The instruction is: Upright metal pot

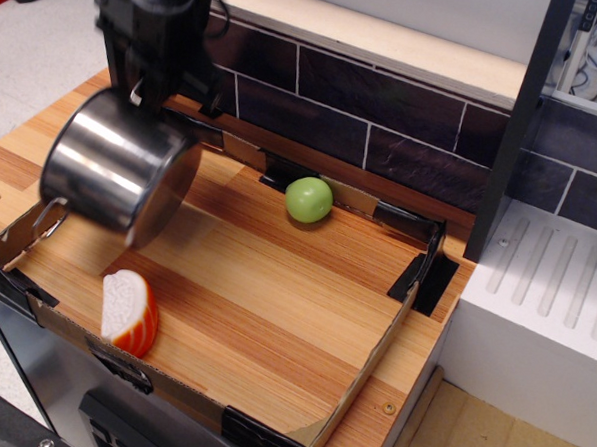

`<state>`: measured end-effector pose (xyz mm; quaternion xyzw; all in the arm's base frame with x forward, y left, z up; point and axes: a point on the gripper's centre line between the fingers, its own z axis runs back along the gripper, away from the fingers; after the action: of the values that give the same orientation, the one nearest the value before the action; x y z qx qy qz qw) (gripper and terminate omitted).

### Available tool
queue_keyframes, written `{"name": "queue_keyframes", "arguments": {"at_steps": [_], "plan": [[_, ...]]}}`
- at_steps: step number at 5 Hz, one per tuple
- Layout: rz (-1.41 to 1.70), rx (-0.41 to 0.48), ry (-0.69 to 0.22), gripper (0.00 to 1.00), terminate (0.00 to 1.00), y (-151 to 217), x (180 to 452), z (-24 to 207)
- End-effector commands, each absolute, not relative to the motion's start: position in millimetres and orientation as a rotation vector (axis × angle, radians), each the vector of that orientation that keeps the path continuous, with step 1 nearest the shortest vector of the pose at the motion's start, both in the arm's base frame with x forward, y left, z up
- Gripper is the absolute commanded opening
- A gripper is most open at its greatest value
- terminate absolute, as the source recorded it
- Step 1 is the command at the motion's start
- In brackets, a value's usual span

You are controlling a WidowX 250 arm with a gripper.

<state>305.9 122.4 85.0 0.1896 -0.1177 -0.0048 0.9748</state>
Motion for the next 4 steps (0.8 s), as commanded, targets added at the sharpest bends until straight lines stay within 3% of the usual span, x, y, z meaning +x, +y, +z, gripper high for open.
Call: {"name": "queue_keyframes", "arguments": {"at_steps": [1, 3, 4], "plan": [[-0.198, 0.652, -0.423, 0.0, 0.0, 77, 294, 114], [-0.371, 0.817, -0.592, 0.0, 0.0, 44, 292, 103], [-0.43, 0.837, -0.654, 0.0, 0.0, 30, 294, 99]]}}
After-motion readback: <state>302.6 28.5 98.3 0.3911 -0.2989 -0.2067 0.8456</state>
